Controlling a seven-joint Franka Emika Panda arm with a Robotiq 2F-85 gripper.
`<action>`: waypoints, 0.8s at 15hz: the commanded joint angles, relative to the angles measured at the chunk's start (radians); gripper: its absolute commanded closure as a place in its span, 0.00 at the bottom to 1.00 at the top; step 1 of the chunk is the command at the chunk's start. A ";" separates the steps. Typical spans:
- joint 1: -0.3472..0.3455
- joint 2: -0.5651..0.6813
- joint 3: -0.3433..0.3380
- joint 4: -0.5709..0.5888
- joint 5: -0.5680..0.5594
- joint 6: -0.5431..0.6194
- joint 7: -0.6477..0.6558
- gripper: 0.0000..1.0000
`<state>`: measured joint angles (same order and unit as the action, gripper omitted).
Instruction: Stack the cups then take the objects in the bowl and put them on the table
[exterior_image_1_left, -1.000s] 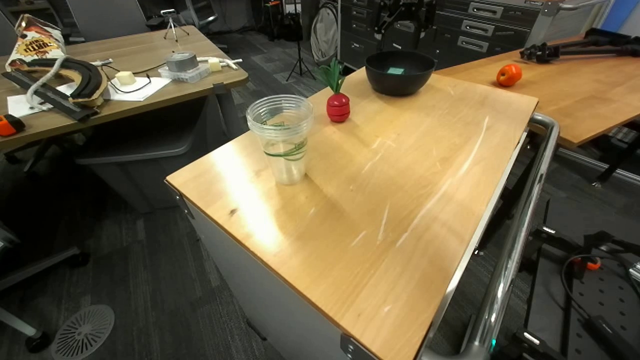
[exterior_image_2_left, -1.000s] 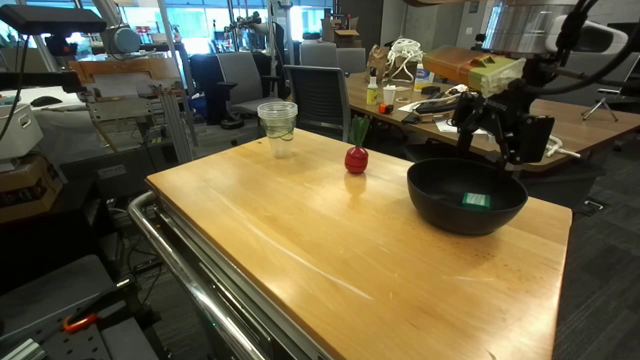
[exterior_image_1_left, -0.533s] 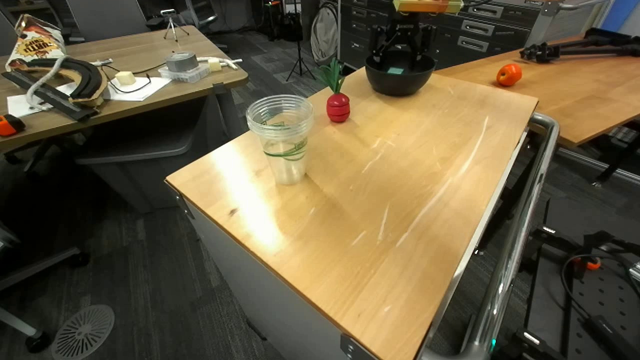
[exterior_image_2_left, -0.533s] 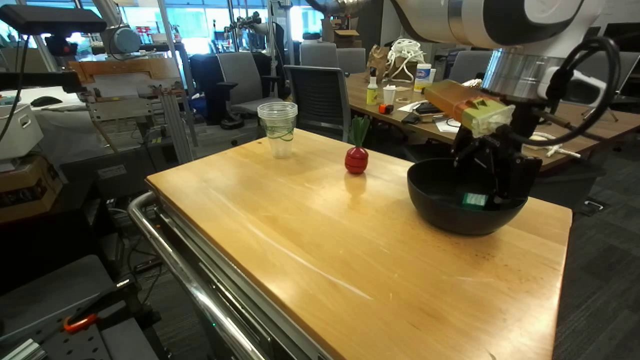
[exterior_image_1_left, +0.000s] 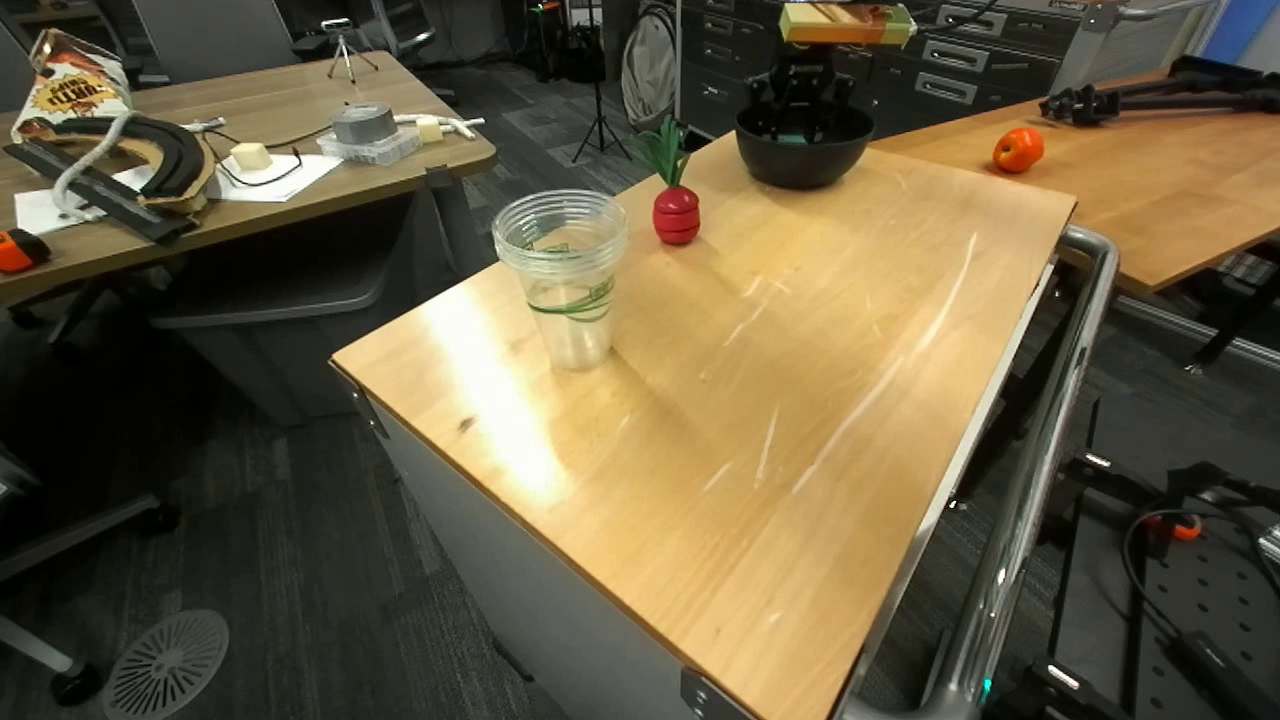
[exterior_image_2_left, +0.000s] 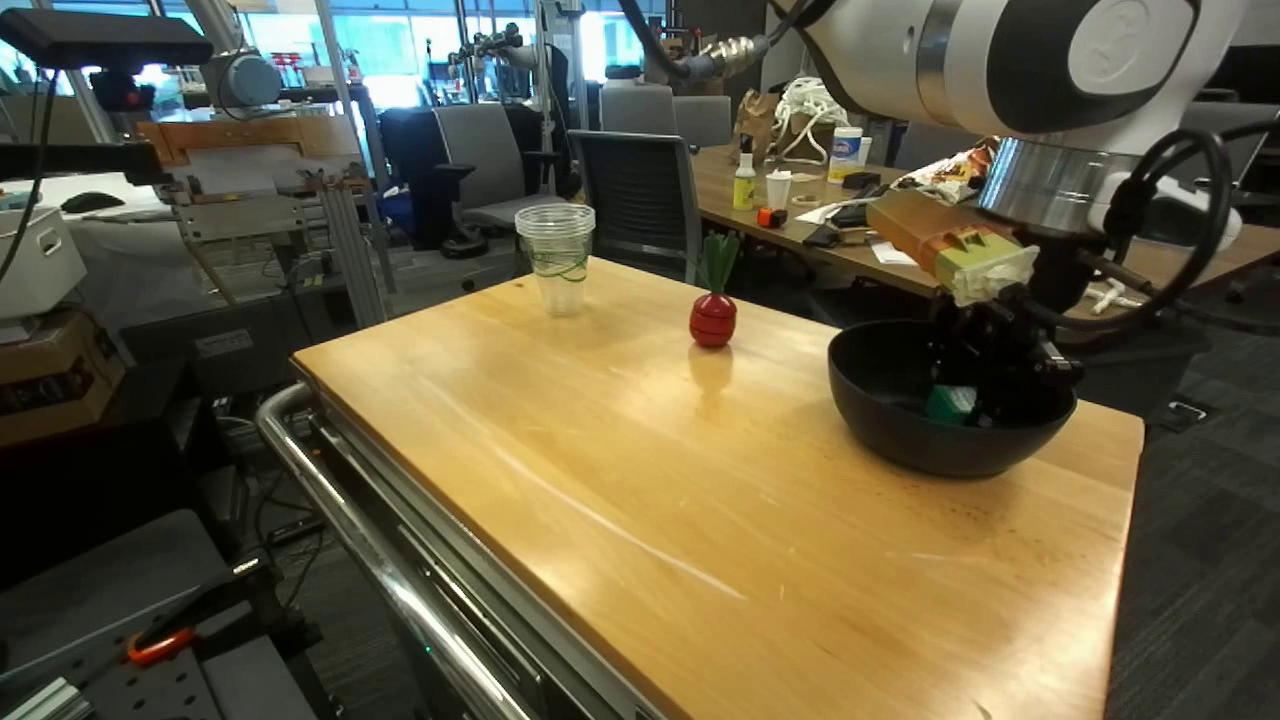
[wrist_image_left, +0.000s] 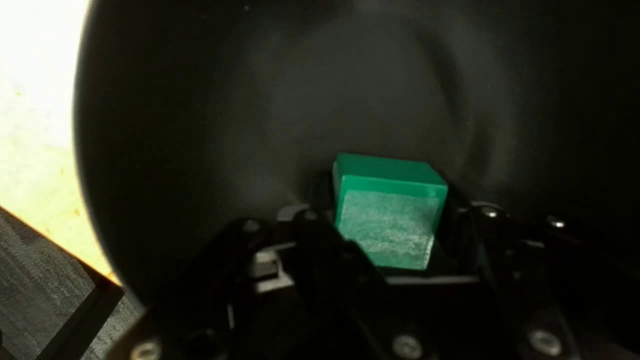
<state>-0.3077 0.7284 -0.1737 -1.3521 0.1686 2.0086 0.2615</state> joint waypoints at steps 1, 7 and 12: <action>0.022 -0.023 -0.016 -0.022 -0.029 0.003 -0.004 0.76; 0.123 -0.271 -0.059 -0.292 -0.230 0.102 -0.025 0.76; 0.194 -0.479 -0.002 -0.517 -0.347 0.140 -0.117 0.76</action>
<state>-0.1557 0.4081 -0.2020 -1.6744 -0.1287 2.0892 0.2061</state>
